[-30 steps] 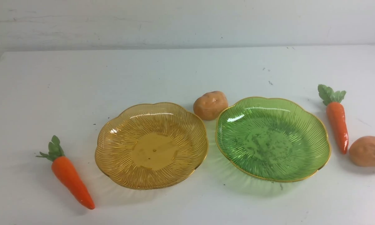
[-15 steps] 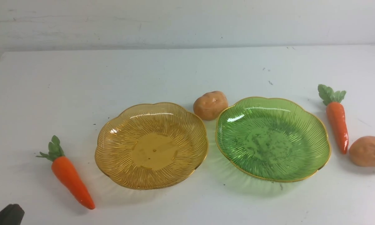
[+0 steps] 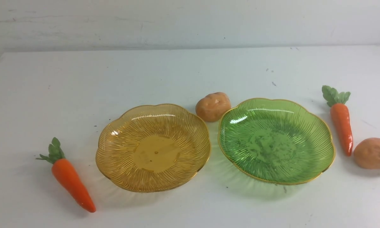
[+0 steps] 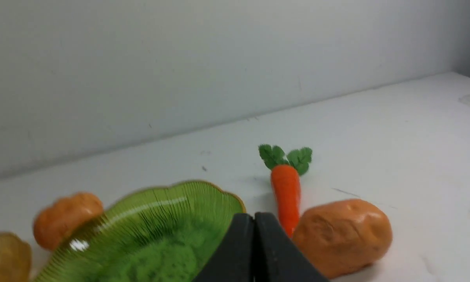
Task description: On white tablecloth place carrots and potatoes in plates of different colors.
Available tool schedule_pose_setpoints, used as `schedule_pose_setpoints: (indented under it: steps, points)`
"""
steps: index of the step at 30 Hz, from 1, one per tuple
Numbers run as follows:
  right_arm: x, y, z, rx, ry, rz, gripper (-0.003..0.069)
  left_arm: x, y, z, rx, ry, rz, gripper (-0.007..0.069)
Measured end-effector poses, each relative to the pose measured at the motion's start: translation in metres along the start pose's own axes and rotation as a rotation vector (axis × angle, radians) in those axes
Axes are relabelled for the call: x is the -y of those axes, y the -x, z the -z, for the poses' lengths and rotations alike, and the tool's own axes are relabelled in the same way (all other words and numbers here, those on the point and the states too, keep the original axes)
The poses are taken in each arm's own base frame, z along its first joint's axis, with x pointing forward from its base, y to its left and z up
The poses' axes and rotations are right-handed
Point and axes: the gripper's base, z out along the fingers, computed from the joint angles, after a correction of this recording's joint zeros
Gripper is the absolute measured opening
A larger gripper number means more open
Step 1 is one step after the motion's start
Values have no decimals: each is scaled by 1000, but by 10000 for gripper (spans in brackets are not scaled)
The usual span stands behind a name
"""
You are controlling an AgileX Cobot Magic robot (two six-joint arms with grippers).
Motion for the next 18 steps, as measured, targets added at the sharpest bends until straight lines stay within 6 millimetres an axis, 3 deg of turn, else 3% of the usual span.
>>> schedule_pose_setpoints:
  steps: [4, 7, 8, 12, 18]
  points:
    - [-1, 5, 0, 54, 12, -146, -15, 23, 9, -20, -254, 6, -69, -3]
    - [-1, 7, 0, 76, 15, -242, -15, 36, 4, -48, -631, 61, -150, -3]
    - [0, 7, 0, 78, 15, -255, -15, 34, -4, -60, -789, 106, -181, -3]
    - [0, 8, 0, 83, 15, -266, -15, 22, -20, -90, -1088, 220, -266, -3]
    - [-3, 4, 0, 2, 17, -270, -15, -4, -42, -134, -1295, 390, -355, -3]
